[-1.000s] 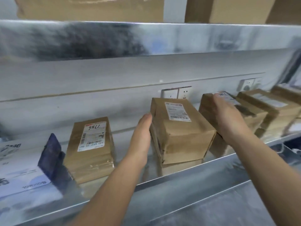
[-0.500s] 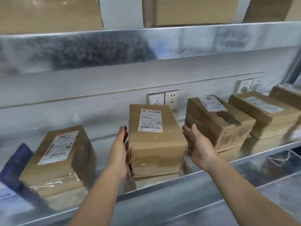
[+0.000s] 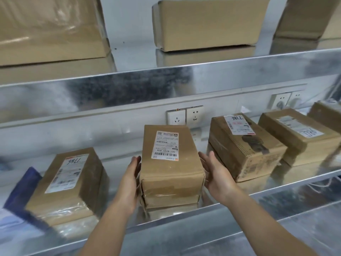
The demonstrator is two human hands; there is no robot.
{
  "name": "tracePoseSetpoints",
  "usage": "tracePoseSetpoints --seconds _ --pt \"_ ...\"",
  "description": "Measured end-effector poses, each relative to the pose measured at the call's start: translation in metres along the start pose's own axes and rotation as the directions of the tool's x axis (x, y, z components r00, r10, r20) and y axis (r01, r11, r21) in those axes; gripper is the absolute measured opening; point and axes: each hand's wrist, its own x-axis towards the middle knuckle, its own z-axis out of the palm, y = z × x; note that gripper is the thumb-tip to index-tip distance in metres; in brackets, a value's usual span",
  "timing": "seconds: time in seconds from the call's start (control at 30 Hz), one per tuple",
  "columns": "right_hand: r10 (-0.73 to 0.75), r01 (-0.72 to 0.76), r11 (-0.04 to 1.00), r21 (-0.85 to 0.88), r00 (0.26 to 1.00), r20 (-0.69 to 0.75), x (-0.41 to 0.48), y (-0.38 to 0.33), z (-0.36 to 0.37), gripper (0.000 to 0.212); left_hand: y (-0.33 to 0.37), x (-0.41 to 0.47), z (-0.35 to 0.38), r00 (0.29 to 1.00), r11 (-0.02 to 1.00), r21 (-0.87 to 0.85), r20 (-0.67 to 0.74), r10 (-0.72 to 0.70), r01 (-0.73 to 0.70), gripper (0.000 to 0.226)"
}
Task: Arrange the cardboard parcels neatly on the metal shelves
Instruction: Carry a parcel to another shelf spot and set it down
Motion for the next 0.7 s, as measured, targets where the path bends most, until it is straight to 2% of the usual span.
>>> tracePoseSetpoints --seconds 0.17,0.43,0.5,0.7 --pt "0.015 -0.015 1.000 -0.003 0.999 0.038 0.002 0.002 0.017 0.055 -0.002 0.005 -0.002 0.997 1.000 0.015 0.078 -0.015 0.014 0.052" --pt "0.041 -0.041 0.999 -0.004 0.998 0.053 -0.001 0.005 0.034 0.062 -0.004 0.010 -0.005 0.970 0.987 -0.114 0.226 -0.087 0.116 0.068" --pt "0.042 -0.041 0.999 -0.016 0.997 0.059 -0.003 0.003 0.037 0.064 -0.002 0.012 -0.007 0.970 0.982 -0.145 0.229 -0.082 0.117 0.073" --pt "0.034 -0.022 0.996 -0.082 0.987 0.156 0.002 0.004 0.038 0.068 -0.009 0.013 -0.010 0.982 0.976 -0.211 0.188 -0.010 0.050 0.069"
